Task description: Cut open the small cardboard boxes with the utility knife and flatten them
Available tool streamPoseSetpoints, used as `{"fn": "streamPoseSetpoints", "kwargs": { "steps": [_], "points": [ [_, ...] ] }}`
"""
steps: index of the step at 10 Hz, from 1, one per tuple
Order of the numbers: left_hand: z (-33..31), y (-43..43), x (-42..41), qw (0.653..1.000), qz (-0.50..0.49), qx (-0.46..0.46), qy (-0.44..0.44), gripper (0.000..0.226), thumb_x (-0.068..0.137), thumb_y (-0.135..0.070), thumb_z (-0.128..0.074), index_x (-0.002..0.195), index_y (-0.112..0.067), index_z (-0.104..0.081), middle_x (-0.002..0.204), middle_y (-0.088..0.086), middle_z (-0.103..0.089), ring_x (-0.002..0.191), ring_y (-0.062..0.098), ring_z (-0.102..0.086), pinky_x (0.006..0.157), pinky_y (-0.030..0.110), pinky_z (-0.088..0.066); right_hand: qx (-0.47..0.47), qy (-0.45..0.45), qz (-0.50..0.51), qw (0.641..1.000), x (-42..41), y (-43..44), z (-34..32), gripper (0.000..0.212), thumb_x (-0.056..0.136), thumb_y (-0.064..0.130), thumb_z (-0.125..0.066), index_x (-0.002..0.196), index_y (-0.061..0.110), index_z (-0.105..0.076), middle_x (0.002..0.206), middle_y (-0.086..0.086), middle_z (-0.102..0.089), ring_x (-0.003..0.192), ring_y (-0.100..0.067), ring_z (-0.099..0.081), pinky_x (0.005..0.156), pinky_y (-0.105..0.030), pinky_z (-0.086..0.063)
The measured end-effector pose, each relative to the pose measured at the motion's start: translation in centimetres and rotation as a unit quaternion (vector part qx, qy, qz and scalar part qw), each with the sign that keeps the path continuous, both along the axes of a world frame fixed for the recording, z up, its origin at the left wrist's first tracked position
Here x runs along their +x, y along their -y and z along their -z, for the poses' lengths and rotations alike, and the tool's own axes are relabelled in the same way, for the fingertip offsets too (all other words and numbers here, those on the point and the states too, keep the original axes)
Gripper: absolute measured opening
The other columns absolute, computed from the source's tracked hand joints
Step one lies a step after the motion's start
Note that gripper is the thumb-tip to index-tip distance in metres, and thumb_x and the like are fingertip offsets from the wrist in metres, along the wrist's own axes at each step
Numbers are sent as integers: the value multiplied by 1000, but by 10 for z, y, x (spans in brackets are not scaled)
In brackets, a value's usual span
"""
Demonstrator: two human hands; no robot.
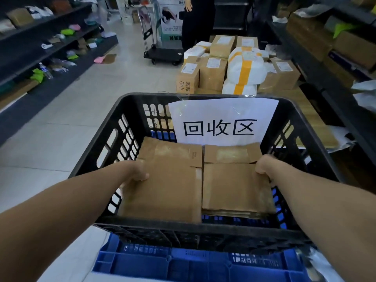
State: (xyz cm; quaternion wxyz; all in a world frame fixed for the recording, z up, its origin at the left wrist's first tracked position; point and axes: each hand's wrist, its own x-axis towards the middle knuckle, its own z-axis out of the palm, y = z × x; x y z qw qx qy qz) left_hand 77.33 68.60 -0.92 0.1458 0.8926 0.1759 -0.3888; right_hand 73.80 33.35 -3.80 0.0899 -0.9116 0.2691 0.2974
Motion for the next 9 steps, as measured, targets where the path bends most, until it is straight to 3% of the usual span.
{"fn": "streamPoseSetpoints", "kwargs": {
  "steps": [1,2,3,4,5,6,7,8,9],
  "points": [
    [18,-1,4,999,29,2,-30,58,100,-30,-43,146,0,-22,149,19,-30,132,39,-36,93,47,-42,17,-28,-16,999,-1,-2,4,35,96,9,-44,128,-2,-52,116,-16,-57,106,-27,-57,81,-31,-43],
    [29,2,8,999,30,-6,-20,57,100,-28,-43,147,-2,-22,150,17,-27,136,36,-30,104,47,-33,-16,-29,16,999,2,-2,7,33,97,11,-38,126,0,-50,103,-11,-54,79,-21,-54,58,-24,-41],
    [40,2,11,996,72,38,41,62,98,-34,-47,143,4,-26,148,18,-30,134,32,-35,105,34,-33,-19,-16,18,1000,7,-1,17,31,95,8,-42,122,-2,-52,123,-16,-54,100,-28,-58,68,-27,-43],
    [46,1,13,993,93,68,40,68,96,-36,-51,143,6,-25,146,19,-34,129,33,-43,99,35,-42,-31,3,35,999,7,0,24,36,93,6,-45,128,-3,-49,130,-19,-51,109,-32,-58,60,-30,-43],
    [43,1,16,993,102,50,15,60,95,-35,-53,139,2,-35,137,18,-45,118,35,-53,89,38,-49,-16,8,36,999,9,-1,24,37,94,12,-51,129,-2,-49,126,-17,-53,108,-30,-57,55,-27,-39],
    [36,3,18,975,186,110,60,55,96,-42,-48,138,-7,-42,135,10,-50,122,26,-50,97,30,-41,-20,11,41,999,11,0,20,39,91,22,-60,124,2,-52,121,-13,-56,108,-29,-57,69,-28,-42],
    [29,7,18,959,231,152,64,46,94,-42,-52,126,-8,-52,102,4,-63,87,18,-64,84,27,-50,-49,14,7,999,14,-2,6,41,88,31,-65,120,7,-55,115,-10,-58,105,-27,-59,73,-30,-46],
    [19,9,16,954,234,162,96,31,91,-34,-58,111,-10,-59,81,1,-60,52,14,-55,67,25,-54,-89,20,-14,996,18,-9,-8,45,86,37,-65,121,10,-54,116,-8,-57,106,-26,-58,73,-32,-47],
    [14,12,13,953,235,147,120,21,90,-28,-59,103,-11,-61,90,2,-63,56,16,-57,65,27,-54,-117,38,-15,992,20,-13,-13,43,85,36,-66,119,11,-57,115,-6,-58,105,-25,-58,70,-31,-45]
  ]
}}
